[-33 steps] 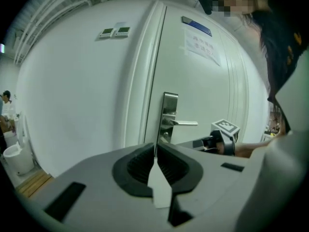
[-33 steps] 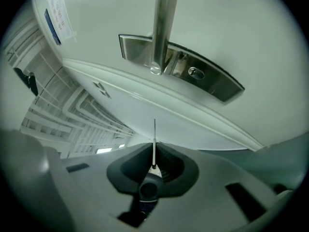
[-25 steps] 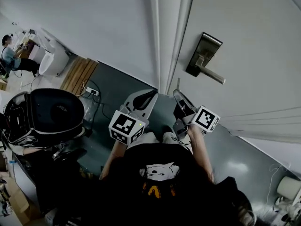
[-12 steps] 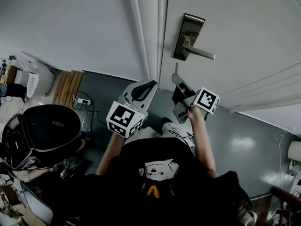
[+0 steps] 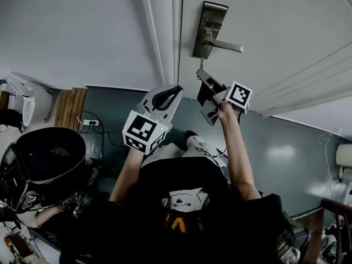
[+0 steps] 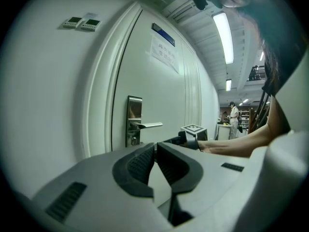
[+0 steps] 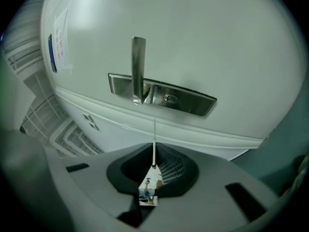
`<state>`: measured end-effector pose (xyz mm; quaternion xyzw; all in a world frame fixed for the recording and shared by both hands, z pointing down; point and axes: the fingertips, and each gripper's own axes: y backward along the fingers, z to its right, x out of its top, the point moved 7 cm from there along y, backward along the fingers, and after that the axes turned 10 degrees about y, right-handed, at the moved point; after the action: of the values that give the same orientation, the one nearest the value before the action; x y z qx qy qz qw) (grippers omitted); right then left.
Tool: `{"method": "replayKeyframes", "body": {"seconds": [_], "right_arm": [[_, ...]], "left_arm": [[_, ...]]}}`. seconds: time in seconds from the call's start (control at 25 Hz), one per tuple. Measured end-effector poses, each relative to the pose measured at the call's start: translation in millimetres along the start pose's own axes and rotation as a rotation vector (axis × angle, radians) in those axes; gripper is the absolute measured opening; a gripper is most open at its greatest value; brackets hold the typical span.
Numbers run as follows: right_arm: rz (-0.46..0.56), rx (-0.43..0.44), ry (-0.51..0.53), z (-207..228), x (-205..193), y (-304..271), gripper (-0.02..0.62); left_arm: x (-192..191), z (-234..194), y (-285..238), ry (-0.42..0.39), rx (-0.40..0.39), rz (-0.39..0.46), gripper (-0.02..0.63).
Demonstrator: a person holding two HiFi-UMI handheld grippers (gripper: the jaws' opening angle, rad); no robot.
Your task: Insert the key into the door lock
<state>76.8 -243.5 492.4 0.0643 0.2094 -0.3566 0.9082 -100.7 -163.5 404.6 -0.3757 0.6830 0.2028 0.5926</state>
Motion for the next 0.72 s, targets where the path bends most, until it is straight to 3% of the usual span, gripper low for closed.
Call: {"method": "replayKeyframes", "body": {"seconds": [0.24, 0.72], "right_arm": [[0.077, 0.038, -0.089, 10.2, 13.8, -9.9, 0.021], [0.091, 0.039, -0.098, 28.1, 39.7, -30.3, 0.021]], "left_arm": [[1.9, -1.8, 0.4, -0.029, -0.022, 0.004, 0.021], [3.6, 7.0, -11.6, -0.057, -0.063, -0.028, 0.021]]}}
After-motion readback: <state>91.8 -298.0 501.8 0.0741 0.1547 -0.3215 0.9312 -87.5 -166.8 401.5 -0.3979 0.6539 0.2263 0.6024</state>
